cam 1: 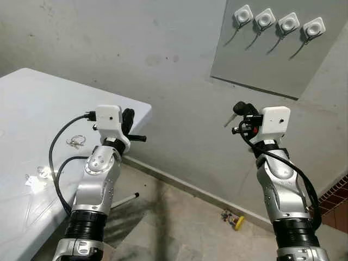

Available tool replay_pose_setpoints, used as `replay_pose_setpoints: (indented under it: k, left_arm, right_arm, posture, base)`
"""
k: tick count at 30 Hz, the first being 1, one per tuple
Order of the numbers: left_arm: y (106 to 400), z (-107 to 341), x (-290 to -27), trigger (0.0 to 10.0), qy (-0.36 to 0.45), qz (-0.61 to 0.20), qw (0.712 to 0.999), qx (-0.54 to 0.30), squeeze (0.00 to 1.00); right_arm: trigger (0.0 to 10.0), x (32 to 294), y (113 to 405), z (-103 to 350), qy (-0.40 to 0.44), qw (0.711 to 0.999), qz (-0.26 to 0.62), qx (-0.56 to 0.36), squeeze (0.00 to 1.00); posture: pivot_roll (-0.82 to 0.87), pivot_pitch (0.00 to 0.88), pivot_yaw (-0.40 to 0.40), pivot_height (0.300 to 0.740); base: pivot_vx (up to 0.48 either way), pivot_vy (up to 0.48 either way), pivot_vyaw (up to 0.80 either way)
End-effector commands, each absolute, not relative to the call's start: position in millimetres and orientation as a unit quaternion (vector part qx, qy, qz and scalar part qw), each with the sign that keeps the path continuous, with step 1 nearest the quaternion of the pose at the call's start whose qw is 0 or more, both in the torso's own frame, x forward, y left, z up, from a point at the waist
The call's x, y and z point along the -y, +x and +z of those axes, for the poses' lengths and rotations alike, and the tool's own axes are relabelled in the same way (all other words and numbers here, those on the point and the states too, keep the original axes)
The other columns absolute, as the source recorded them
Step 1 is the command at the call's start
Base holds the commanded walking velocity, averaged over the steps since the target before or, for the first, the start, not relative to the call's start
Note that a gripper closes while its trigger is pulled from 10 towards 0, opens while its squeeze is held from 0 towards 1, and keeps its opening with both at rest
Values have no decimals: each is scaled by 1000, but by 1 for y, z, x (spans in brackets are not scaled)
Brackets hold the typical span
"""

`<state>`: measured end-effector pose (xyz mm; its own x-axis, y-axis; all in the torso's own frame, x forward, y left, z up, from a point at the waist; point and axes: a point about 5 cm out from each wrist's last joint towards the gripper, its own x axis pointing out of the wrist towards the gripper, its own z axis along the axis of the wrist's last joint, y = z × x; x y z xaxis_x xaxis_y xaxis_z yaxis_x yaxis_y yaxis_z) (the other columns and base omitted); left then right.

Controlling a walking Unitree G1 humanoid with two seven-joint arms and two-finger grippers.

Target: Hang keys on a hook

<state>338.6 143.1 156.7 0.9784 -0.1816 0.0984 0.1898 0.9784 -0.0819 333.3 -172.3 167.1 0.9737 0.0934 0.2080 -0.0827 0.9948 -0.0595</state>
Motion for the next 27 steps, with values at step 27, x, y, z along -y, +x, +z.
replay_pose_setpoints:
  k: [27]
  left_arm:
    - [334, 157, -135, 10000, -46, -108, 992, 50, 0]
  right_arm:
    - [10000, 170, 333, 168, -31, 993, 57, 96, 0]
  posture:
    - [-3, 0, -72, 740]
  base:
    - [310, 0, -17]
